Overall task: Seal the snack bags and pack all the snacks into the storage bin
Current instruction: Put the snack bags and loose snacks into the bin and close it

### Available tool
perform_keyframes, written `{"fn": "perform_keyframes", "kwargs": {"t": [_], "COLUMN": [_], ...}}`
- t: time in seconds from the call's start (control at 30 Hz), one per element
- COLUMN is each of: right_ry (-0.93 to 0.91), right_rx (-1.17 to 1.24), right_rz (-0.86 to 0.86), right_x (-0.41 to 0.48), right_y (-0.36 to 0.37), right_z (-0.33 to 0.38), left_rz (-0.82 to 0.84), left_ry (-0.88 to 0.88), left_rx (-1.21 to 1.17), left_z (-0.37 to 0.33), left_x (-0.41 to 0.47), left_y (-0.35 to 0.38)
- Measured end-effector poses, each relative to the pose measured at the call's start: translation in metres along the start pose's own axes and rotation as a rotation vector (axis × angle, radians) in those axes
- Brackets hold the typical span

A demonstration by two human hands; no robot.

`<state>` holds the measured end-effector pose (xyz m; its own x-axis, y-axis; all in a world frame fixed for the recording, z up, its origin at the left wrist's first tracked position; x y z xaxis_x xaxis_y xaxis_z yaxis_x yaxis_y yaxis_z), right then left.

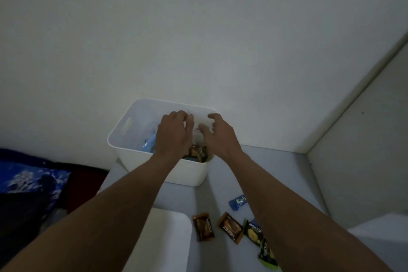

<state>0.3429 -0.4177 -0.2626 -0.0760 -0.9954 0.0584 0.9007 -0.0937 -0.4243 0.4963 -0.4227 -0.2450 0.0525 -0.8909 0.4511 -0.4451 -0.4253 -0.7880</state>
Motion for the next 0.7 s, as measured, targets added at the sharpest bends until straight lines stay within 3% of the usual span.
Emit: {"fn": "perform_keyframes", "kwargs": {"t": [0.1, 0.2, 0.37, 0.53, 0.6, 0.7], "right_ry": [0.014, 0.081, 0.31, 0.639, 0.658, 0.498], "right_rx": [0.002, -0.059, -0.236, -0.544, -0.525, -0.544], "right_rz": [-0.125, -0.152, -0.052, 0.08, 0.122, 0.12], "right_x": [-0.004, -0.023, -0.093, -0.195, -0.221, -0.218], "right_y": [-0.039, -0.076, -0.112, -0.133, -0.125, -0.109], "right_z": [-0.011, -0.048, -0.16, -0.278, -0.301, -0.304], "left_rz": [-0.093, -0.065, 0.236, 0.564, 0.614, 0.585], "left_ry": [0.058, 0.194, 0.365, 0.321, 0.309, 0.415], "left_rx": [-0.003, -0.014, 0.024, 0.387, 0.408, 0.407], "left_z": [-0.019, -0.047, -0.075, -0.049, -0.044, -0.057], "left_x": [-0.03, -0.075, -0.163, -0.234, -0.254, -0.264], "left_y": [-0.015, -0.003, 0.084, 0.171, 0.187, 0.201]}}
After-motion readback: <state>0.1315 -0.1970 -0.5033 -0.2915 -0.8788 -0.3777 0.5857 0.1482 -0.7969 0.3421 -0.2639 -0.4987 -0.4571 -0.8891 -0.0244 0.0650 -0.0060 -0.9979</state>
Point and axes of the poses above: each hand's wrist, its own x-axis towards the middle knuckle, its own y-axis out of the palm, z = x × y, the point moved 9 cm from there along x, towards the middle knuckle, and after that the axes turned 12 degrees about x, right-handed, at the moved point
